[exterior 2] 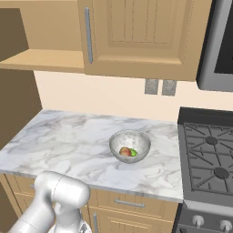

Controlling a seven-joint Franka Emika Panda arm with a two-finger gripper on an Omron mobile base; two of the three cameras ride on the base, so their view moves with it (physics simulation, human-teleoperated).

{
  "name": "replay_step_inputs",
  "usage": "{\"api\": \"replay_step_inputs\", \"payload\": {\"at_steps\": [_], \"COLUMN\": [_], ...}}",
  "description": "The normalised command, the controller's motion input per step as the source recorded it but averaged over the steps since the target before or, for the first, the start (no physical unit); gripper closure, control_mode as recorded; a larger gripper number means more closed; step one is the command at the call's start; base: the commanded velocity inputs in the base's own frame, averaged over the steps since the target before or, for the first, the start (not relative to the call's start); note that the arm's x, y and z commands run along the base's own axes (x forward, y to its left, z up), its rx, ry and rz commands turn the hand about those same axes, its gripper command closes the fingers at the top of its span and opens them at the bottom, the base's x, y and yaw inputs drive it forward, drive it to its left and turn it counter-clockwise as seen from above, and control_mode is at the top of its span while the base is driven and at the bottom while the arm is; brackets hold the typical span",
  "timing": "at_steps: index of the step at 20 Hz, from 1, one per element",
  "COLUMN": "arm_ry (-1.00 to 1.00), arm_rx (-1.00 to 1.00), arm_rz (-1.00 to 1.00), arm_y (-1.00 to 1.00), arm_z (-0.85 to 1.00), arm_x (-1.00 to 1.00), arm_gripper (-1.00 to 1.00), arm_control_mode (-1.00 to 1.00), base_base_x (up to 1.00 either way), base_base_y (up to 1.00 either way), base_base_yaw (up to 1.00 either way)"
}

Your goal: Open the cabinet. Pick the kiwi and peach from the cabinet and place them into the bowl. Then close the cabinet.

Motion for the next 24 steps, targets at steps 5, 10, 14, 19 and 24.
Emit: {"api": "replay_step_inputs", "payload": {"at_steps": [5, 10, 14, 19, 24], "arm_ry": [0.01, 0.00, 0.00, -0.05, -0.09], "arm_rx": [0.00, -0.03, -0.03, -0.02, -0.03], "arm_rz": [-0.01, 0.00, 0.00, 0.02, 0.02], "arm_y": [0.39, 0.45, 0.46, 0.43, 0.44], "arm_z": [-0.22, -0.49, -0.51, -0.26, -0.09], "arm_x": [-0.08, 0.00, 0.01, 0.02, 0.00], "arm_gripper": [-1.00, -1.00, -1.00, -1.00, -1.00], "arm_control_mode": [-1.00, -1.00, -1.00, -1.00, -1.00], "base_base_x": [0.00, 0.00, 0.00, 0.00, 0.00], "base_base_y": [0.00, 0.00, 0.00, 0.00, 0.00], "base_base_yaw": [0.00, 0.00, 0.00, 0.00, 0.00]}}
